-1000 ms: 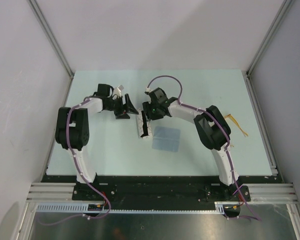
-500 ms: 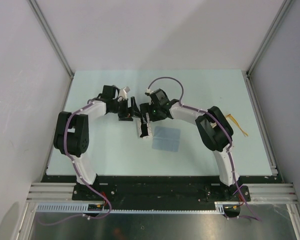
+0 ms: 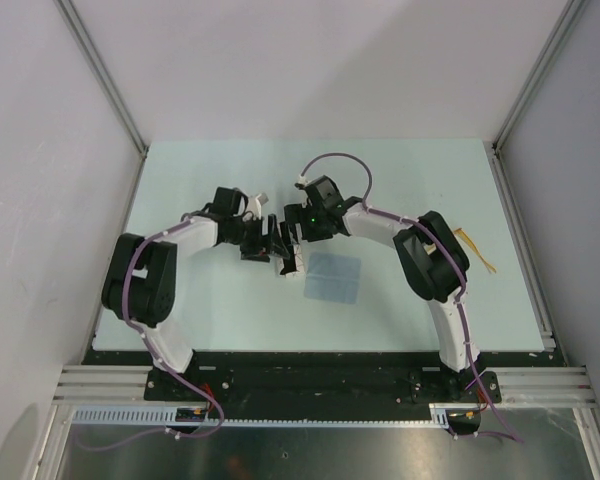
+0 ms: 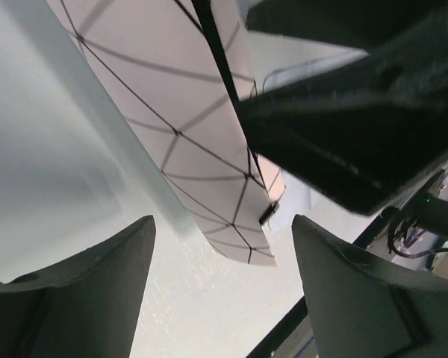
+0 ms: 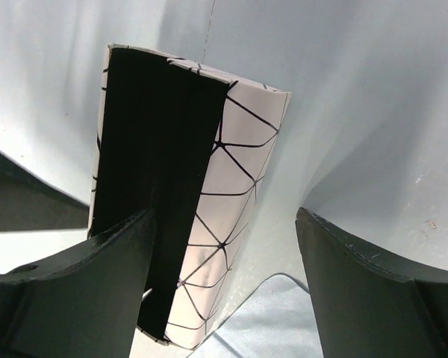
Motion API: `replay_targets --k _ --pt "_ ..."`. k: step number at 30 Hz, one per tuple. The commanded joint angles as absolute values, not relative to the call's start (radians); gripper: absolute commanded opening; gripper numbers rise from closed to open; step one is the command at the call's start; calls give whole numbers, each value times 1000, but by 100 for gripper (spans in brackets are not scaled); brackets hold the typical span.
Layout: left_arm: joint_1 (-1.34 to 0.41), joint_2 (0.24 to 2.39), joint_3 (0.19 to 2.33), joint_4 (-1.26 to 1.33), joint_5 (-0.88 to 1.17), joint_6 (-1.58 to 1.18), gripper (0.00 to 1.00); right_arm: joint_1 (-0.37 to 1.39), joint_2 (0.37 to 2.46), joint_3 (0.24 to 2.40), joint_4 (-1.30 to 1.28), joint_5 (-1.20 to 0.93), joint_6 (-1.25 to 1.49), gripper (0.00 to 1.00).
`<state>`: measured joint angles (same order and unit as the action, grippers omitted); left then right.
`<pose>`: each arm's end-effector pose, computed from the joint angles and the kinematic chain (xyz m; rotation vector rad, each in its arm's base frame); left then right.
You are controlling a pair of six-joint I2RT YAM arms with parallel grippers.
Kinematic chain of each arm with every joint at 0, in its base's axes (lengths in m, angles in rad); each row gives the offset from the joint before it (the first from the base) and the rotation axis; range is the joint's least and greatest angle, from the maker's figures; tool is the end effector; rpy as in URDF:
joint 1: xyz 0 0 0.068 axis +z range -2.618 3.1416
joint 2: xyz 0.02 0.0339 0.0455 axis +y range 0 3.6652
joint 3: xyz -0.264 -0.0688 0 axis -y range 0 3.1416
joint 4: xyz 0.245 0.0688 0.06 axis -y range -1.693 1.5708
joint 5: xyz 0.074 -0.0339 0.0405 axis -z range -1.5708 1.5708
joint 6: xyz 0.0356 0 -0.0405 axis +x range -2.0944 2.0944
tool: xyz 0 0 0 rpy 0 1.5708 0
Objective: Organize the sunglasses
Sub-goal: Open the sunglasses case.
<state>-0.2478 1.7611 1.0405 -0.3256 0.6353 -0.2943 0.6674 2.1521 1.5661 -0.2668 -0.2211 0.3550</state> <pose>0.3293 -0.1051 0.1673 0.1707 2.6309 -1.0207 0.3673 0.2994 0.1667 -0.4974 2.4811 0.7089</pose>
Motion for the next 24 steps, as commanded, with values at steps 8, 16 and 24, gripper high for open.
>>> replay_targets --k 8,16,24 --pt "-328 1632 954 -311 479 -308 67 650 2131 1568 -244 -264 370 76" --pt "-356 1658 939 -287 419 -333 66 643 2134 1568 -256 -264 376 75" --pt "-357 1631 916 -288 290 -344 53 620 2117 1554 -279 -258 379 71"
